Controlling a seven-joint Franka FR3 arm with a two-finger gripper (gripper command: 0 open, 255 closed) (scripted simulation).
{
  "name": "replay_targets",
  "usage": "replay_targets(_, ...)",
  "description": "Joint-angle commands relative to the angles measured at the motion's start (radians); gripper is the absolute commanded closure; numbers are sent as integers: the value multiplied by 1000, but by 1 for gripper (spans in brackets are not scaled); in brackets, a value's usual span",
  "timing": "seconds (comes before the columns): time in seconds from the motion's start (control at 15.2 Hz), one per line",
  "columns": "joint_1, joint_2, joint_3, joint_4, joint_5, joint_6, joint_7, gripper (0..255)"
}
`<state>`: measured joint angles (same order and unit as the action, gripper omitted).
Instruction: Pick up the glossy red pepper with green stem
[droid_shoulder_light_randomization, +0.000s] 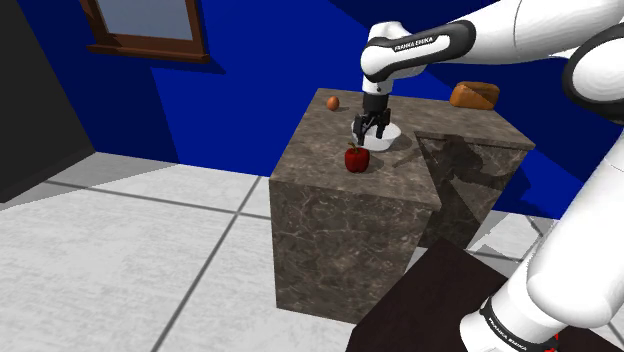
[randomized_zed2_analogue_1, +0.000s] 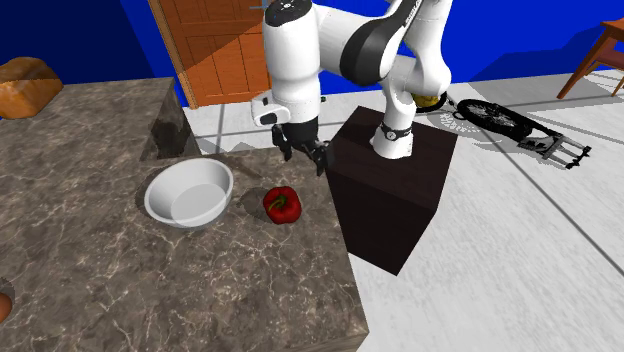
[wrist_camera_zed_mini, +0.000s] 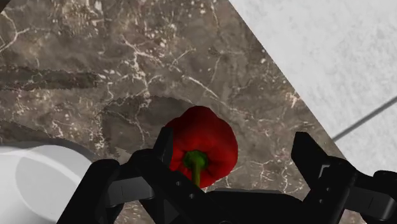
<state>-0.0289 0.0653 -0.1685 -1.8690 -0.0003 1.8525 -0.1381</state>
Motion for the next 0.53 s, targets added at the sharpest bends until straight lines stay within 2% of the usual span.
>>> replay_targets(0.0, -10, 91, -7, 98, 10, -9, -12, 0)
replay_targets(0.2, -27, 217, -14, 244, 24, -31, -25, 0)
replay_targets(0.26, -29, 233, -14, 263, 26, -35, -27, 0)
replay_targets(0.46, -29, 241, -13, 233, 27, 2, -27, 0)
